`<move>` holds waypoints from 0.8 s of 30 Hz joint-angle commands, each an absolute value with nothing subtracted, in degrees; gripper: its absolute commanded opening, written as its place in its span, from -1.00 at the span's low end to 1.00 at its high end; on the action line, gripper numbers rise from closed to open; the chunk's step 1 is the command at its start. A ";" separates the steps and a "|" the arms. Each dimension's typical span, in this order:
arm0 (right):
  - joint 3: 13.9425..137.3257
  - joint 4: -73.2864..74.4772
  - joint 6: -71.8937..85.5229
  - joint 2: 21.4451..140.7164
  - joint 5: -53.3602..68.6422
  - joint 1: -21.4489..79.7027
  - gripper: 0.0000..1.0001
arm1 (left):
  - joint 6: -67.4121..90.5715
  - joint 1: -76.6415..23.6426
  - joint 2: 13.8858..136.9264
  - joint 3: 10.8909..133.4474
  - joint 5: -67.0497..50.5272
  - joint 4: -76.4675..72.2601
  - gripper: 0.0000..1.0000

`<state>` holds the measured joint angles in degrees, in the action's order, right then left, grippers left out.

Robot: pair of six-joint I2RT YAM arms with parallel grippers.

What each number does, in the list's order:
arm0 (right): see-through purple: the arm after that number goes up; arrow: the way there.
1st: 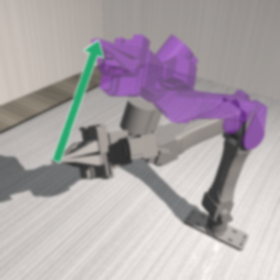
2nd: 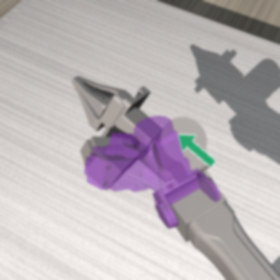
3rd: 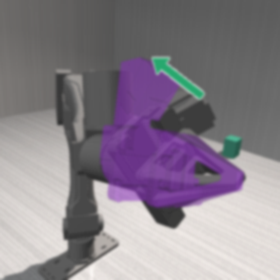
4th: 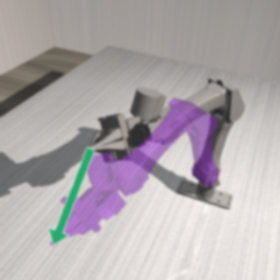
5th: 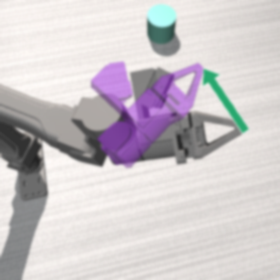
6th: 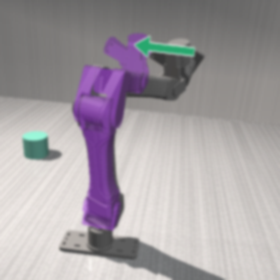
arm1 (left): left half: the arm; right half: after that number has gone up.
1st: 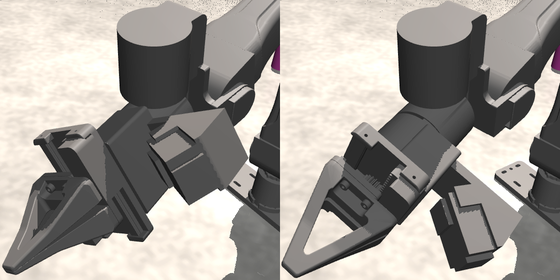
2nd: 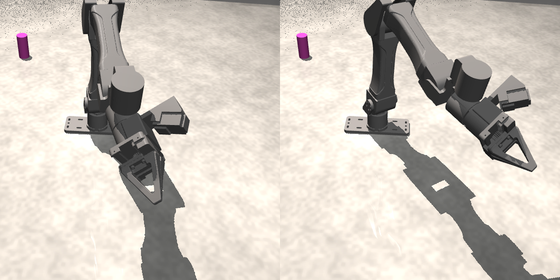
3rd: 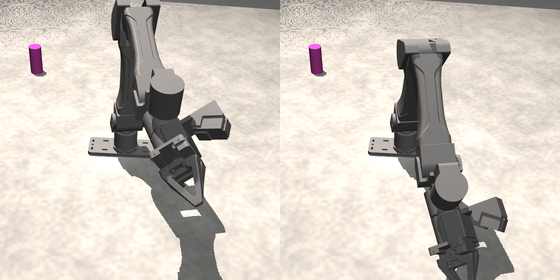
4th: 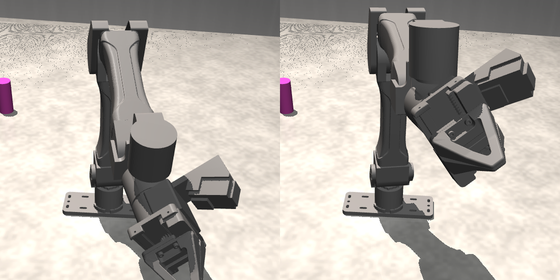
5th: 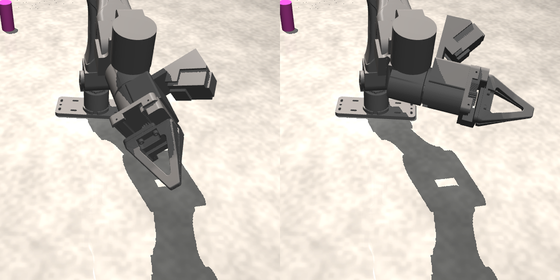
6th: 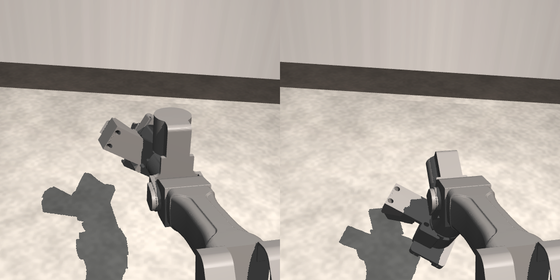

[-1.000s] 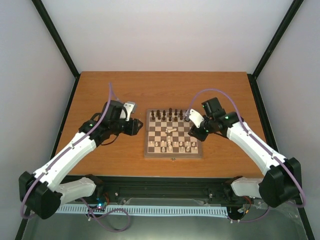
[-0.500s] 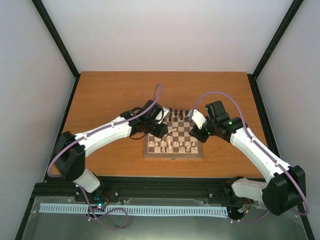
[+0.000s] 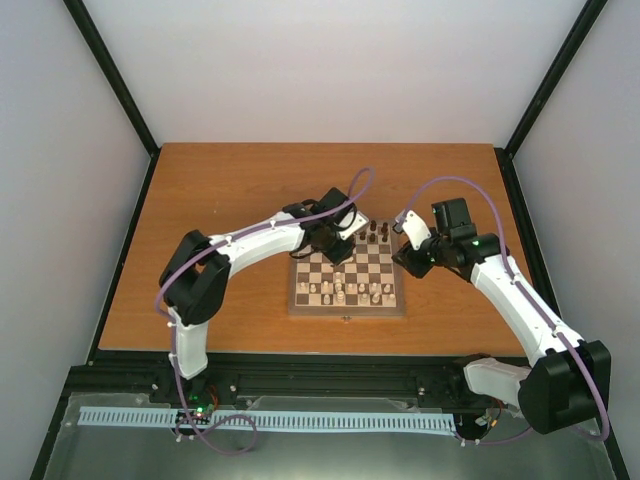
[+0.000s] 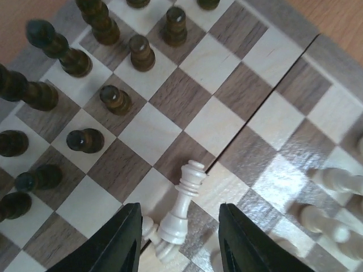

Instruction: Set up the chess pieces on the board

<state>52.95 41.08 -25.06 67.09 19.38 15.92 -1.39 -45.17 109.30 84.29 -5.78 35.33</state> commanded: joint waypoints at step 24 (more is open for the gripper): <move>52.53 42.49 -26.53 67.70 23.36 14.64 -0.15 | -1.50 -45.23 116.45 86.71 -2.92 42.49 -0.17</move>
<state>52.86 41.85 -25.91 66.87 21.98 15.07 -1.89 -45.17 116.20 85.93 -2.68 40.88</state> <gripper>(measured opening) 0.422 0.414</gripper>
